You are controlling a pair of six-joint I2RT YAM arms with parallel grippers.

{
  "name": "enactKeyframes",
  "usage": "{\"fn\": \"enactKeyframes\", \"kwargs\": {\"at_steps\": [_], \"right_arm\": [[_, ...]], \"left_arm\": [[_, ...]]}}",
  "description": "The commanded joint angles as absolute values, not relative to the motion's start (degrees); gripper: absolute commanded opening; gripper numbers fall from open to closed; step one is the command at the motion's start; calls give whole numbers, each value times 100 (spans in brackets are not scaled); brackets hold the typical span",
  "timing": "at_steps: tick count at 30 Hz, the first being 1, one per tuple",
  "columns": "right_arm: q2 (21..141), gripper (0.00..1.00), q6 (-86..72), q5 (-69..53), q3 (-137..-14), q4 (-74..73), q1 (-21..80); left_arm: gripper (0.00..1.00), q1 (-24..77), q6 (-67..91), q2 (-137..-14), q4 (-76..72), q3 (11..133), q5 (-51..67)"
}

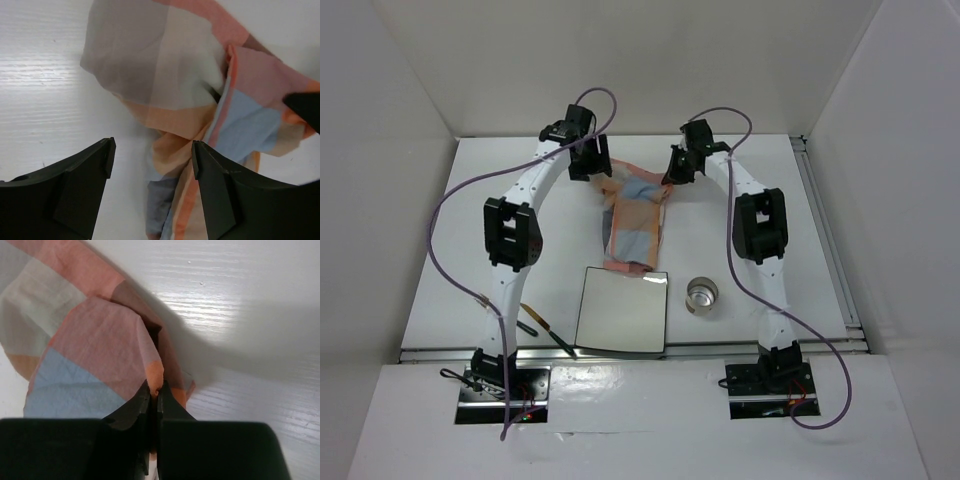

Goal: Set the dinner table for one person

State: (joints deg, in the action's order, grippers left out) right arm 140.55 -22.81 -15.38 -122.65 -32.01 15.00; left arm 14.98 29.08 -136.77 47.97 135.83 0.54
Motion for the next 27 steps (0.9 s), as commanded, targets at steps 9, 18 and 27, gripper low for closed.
{"fn": "enactKeyframes", "kwargs": {"at_steps": [9,18,27], "right_arm": [[12894,0,-1749,-1792,-12199,-2804,1670],[12894,0,-1380,-2109,-12700,-2892,1617],[12789,0,-1037,-2732,-13535,-2041,1047]], "left_arm": [[78,1230,3322,-14615,4114,14071,1019],[0,905,3858,-14757,3261,13860,2285],[0,300,4306,-13712,2461,13694,2531]]}}
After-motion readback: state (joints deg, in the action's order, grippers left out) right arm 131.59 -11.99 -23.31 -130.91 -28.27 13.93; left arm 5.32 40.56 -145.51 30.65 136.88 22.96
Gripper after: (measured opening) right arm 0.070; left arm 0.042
